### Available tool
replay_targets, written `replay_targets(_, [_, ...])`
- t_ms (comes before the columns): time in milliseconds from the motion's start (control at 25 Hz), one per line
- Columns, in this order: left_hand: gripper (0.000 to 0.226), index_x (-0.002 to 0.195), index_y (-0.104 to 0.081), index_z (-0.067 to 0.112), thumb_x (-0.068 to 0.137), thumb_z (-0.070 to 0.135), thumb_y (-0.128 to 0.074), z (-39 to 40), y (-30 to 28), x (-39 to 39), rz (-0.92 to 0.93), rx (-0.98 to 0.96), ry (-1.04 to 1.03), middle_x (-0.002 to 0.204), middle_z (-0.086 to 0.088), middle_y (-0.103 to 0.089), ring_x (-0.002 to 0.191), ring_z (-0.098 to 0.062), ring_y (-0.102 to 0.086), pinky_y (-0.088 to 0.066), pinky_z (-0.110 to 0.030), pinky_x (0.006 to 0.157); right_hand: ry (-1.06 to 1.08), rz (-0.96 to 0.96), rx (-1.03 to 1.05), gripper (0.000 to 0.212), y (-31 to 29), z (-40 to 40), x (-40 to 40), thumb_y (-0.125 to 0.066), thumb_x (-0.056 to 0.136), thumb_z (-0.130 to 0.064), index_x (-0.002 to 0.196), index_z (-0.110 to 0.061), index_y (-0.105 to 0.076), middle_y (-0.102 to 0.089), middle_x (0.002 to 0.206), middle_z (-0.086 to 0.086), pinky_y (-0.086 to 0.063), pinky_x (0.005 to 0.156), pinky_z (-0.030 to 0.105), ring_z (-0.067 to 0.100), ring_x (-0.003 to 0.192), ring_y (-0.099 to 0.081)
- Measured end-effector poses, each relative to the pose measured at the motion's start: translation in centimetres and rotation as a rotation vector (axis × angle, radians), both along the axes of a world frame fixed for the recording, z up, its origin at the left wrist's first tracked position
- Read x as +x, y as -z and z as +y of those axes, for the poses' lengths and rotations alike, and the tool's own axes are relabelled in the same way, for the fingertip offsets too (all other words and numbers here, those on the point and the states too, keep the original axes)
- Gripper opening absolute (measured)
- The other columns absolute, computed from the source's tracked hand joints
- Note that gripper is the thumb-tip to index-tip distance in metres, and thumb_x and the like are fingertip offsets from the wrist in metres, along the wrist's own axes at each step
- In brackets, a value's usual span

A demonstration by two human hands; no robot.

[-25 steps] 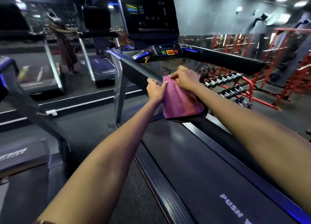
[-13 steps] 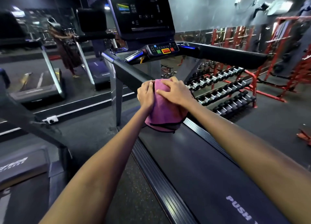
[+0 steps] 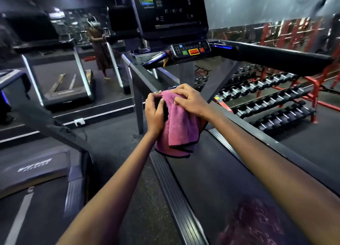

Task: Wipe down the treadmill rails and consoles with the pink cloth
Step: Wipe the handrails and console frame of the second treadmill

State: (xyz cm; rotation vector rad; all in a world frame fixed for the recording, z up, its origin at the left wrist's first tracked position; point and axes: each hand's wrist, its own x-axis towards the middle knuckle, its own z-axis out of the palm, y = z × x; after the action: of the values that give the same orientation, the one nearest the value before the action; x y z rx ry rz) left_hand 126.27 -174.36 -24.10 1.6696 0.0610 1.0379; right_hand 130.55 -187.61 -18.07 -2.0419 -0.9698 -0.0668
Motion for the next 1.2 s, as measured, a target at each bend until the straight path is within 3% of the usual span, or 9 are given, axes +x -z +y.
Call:
replay_targets(120, [0.006, 0.088, -0.051, 0.023, 0.085, 0.02, -0.046, -1.1, 0.7, 0.8, -0.082, -0.119, -0.023, 0.103, -0.022, -0.06, 0.099, -0.034, -0.056, -0.042, -0.039, 0.091, -0.151, -0.011, -0.03, 0.036, -0.3, -0.7, 2.3, -0.053, 0.089, -0.005, 0.124, -0.008, -0.06, -0.051, 0.118, 0.01, -0.03, 0.086, 0.004, 0.016, 0.107, -0.049])
replay_targets(240, [0.009, 0.09, -0.045, 0.017, 0.086, 0.011, -0.04, -2.5, 0.7, 0.5, -0.087, -0.187, -0.048, 0.1, -0.011, -0.055, 0.089, -0.008, -0.056, -0.041, -0.023, 0.088, -0.313, 0.011, -0.071, 0.037, -0.2, -1.0, 3.9, -0.055, 0.087, 0.0, 0.123, -0.004, -0.06, -0.049, 0.113, 0.012, -0.027, 0.086, 0.0, 0.014, 0.103, -0.047])
replay_targets(360, [0.014, 0.096, -0.044, 0.015, 0.086, 0.006, -0.041, -3.6, -0.6, 0.1, -0.001, -0.256, -0.116, 0.106, -0.002, -0.055, 0.097, 0.005, -0.057, -0.042, -0.015, 0.09, -0.41, 0.057, -0.164, 0.035, -1.0, -1.4, 5.1, -0.053, 0.089, -0.004, 0.122, -0.006, -0.06, -0.046, 0.125, 0.017, -0.027, 0.1, 0.015, 0.024, 0.117, -0.047])
replay_targets(600, [0.032, 0.129, -0.043, 0.002, 0.102, 0.01, -0.028, -5.4, -2.2, -0.2, 0.434, -0.414, -0.264, 0.131, -0.016, -0.049, 0.114, -0.012, -0.047, -0.037, -0.029, 0.102, -0.422, 0.092, -0.346, 0.036, -2.4, -1.9, 6.4, -0.049, 0.091, -0.016, 0.125, -0.02, -0.06, -0.037, 0.139, 0.009, -0.031, 0.109, 0.04, 0.026, 0.126, -0.043])
replay_targets(760, [0.039, 0.131, -0.046, -0.003, 0.103, 0.015, -0.025, -6.8, -5.4, -0.7, 0.614, -0.586, -0.205, 0.118, -0.014, -0.055, 0.106, -0.022, -0.052, -0.044, -0.026, 0.092, -0.406, 0.041, -0.458, 0.044, -3.4, -2.4, 5.2, -0.055, 0.089, -0.036, 0.132, -0.03, -0.051, -0.034, 0.144, 0.005, -0.03, 0.109, 0.04, 0.029, 0.128, -0.041])
replay_targets(880, [0.05, 0.128, -0.051, 0.01, 0.091, 0.041, -0.038, -6.8, -6.2, -1.0, 0.71, -0.592, -0.208, 0.118, -0.008, -0.057, 0.107, -0.022, -0.052, -0.043, -0.035, 0.097, -0.337, 0.006, -0.413, 0.056, -3.3, -2.6, 4.3, -0.058, 0.081, -0.057, 0.131, -0.032, -0.052, -0.04, 0.137, 0.003, -0.035, 0.105, 0.042, 0.028, 0.12, -0.045])
replay_targets(1000, [0.044, 0.12, -0.057, 0.019, 0.087, 0.044, -0.042, -6.4, -5.0, -1.1, 0.722, -0.67, -0.245, 0.103, -0.009, -0.061, 0.09, -0.023, -0.054, -0.046, -0.035, 0.083, -0.326, -0.028, -0.251, 0.047, -2.1, -2.5, 3.9, -0.062, 0.084, -0.044, 0.126, -0.025, -0.058, -0.048, 0.128, 0.009, -0.039, 0.099, 0.044, 0.03, 0.113, -0.049])
replay_targets(1120, [0.038, 0.124, -0.054, 0.012, 0.1, 0.029, -0.029, -7.4, -6.0, -0.6, 0.638, -0.733, -0.281, 0.088, -0.006, -0.059, 0.074, -0.009, -0.055, -0.046, -0.013, 0.057, -0.445, -0.041, -0.177, 0.037, -1.5, -1.9, 6.3, -0.063, 0.086, -0.035, 0.118, -0.018, -0.065, -0.05, 0.118, 0.013, -0.042, 0.095, 0.043, 0.03, 0.108, -0.051])
replay_targets(1200, [0.04, 0.129, -0.05, 0.012, 0.102, 0.025, -0.023, -7.5, -5.6, 0.2, 0.585, -0.776, -0.31, 0.101, -0.005, -0.063, 0.083, -0.007, -0.059, -0.048, -0.011, 0.062, -0.591, -0.033, -0.249, 0.034, -2.8, 0.1, 9.3, -0.062, 0.087, -0.033, 0.117, -0.017, -0.065, -0.047, 0.111, 0.012, -0.044, 0.092, 0.045, 0.028, 0.103, -0.051])
